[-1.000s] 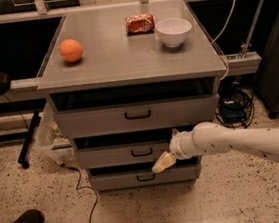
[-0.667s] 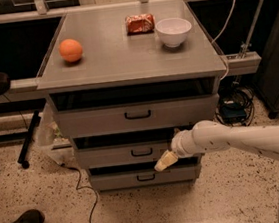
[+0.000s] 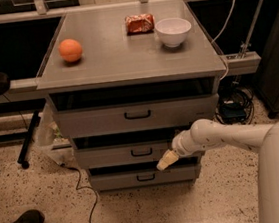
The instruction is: Open middle drawer
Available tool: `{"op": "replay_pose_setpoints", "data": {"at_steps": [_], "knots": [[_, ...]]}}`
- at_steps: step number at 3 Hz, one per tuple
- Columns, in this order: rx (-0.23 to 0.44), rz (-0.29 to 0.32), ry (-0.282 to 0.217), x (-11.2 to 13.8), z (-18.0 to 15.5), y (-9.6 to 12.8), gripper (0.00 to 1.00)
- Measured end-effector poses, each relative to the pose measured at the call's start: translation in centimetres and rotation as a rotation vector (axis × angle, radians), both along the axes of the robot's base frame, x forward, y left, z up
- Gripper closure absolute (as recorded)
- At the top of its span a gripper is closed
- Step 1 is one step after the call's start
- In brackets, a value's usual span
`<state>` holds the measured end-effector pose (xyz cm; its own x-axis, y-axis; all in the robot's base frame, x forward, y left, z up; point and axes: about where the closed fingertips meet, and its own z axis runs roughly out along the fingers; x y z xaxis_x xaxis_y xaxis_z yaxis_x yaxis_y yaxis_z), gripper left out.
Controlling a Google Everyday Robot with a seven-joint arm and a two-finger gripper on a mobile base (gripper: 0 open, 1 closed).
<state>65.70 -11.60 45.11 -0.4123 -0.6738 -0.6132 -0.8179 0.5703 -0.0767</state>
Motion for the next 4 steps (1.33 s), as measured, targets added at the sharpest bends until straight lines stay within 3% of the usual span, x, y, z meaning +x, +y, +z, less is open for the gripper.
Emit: {"op": "replay_pose_setpoints", "data": {"at_steps": [2, 4], "knots": [[-0.008, 0.043, 0.005, 1.3, -2.0, -0.7, 0.00], [-0.056, 0.056, -0.006, -0.6, -0.9, -3.6, 0.42]]}}
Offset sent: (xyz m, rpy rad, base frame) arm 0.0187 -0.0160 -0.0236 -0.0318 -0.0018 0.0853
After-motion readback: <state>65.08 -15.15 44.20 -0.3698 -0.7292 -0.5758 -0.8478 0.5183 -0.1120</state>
